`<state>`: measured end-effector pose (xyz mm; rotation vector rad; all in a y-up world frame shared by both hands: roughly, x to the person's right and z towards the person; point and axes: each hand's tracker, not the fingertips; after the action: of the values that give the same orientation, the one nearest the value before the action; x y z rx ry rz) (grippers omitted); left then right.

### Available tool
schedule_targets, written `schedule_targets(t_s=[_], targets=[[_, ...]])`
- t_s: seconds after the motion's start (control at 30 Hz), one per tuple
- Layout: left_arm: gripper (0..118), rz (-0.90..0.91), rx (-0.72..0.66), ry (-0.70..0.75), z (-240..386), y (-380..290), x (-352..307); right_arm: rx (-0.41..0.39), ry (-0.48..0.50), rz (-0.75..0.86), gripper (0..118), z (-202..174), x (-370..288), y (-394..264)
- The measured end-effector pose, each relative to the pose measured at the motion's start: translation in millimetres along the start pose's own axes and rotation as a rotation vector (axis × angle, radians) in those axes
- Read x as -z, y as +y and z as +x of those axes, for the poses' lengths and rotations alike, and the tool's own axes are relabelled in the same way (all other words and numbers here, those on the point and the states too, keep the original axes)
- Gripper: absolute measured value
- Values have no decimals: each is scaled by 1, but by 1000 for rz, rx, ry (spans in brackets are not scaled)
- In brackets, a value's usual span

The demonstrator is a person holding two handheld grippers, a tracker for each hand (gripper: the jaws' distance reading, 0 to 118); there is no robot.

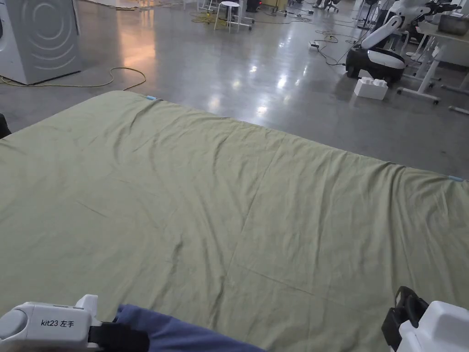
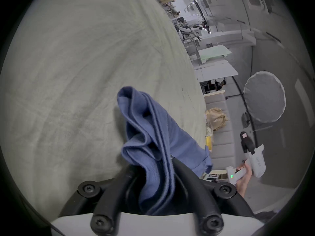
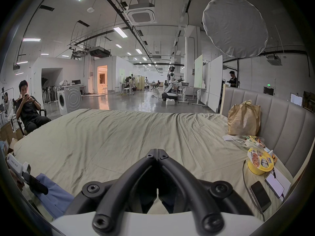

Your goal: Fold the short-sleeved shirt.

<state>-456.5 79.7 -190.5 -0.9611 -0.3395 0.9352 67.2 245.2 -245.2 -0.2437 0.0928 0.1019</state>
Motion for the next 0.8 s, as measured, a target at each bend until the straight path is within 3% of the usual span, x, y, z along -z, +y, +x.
schedule_targets(t_s=[0.27,0.63,0.8], targets=[[7,81,56,42,37,7,-38,6,-1,12,0,6,0,4],[7,137,199,328,94,22,-100,27,30,26,0,11,4,10],[7,131,189,260,132,9,-88,42,40,32,0,12,2,8]])
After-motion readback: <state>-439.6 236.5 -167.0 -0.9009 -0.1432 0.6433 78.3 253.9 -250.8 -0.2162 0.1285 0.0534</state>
